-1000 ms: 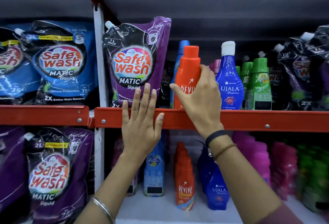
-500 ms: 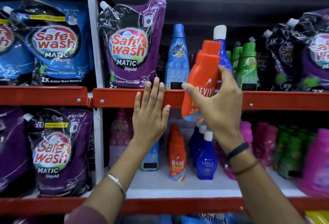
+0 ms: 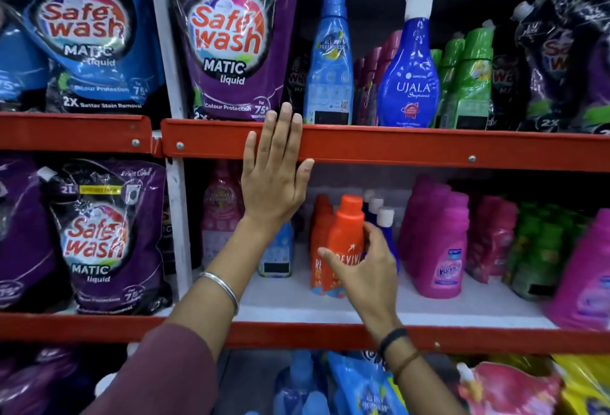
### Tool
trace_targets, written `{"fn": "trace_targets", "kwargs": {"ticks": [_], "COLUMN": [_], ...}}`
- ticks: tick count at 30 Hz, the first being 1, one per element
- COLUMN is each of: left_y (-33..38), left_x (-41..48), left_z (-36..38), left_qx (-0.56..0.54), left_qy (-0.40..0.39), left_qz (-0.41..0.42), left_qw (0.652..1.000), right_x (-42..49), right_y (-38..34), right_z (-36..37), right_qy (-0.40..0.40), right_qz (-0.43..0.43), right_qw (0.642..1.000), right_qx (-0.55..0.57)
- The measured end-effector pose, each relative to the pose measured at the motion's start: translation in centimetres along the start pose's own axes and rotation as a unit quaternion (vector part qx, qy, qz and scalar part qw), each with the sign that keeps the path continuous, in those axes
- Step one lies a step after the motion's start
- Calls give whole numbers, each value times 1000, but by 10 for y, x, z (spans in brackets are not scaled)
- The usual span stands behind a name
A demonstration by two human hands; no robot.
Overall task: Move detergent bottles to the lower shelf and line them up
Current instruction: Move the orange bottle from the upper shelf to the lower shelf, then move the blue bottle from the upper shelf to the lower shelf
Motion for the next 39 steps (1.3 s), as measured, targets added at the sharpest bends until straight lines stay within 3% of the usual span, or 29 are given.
{"fn": "trace_targets", "kwargs": {"ticks": [11, 23, 25, 28, 33, 36, 39], "left_y": [-1, 1, 0, 1, 8, 24, 41], "left_x": [-2, -1, 0, -1, -1, 4, 11], "left_z": [7, 6, 6, 5, 5, 5, 9], "left_qx": [11, 18, 13, 9, -4, -15, -19], "left_qy": [43, 42, 38, 34, 24, 11, 3], "left_qz": [1, -2, -7, -11, -28, -19, -27], "left_qw": [999, 999, 999, 999, 999, 1000, 999], "right_x": [-16, -30, -29, -13, 47, 88, 128], "right_y": [43, 47, 44, 26, -21, -47, -71], "right_z": [56, 62, 48, 14, -59, -88, -101], "right_qy": [-79, -67, -33, 96, 296, 328, 286], "right_qz": [54, 9, 15, -22, -142, -162, -132], "right_qw": [995, 986, 986, 989, 944, 930, 945], "right_qx": [-24, -152, -160, -109, -28, -34, -92]}}
Point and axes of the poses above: each hand's wrist, its own x-axis towards the middle knuckle, its own z-axis out of the palm, y = z × x, the point moved 2 cm from there along x, towards the middle knuckle, and after that the axes turned 11 degrees about -x, right-handed, at the moved point
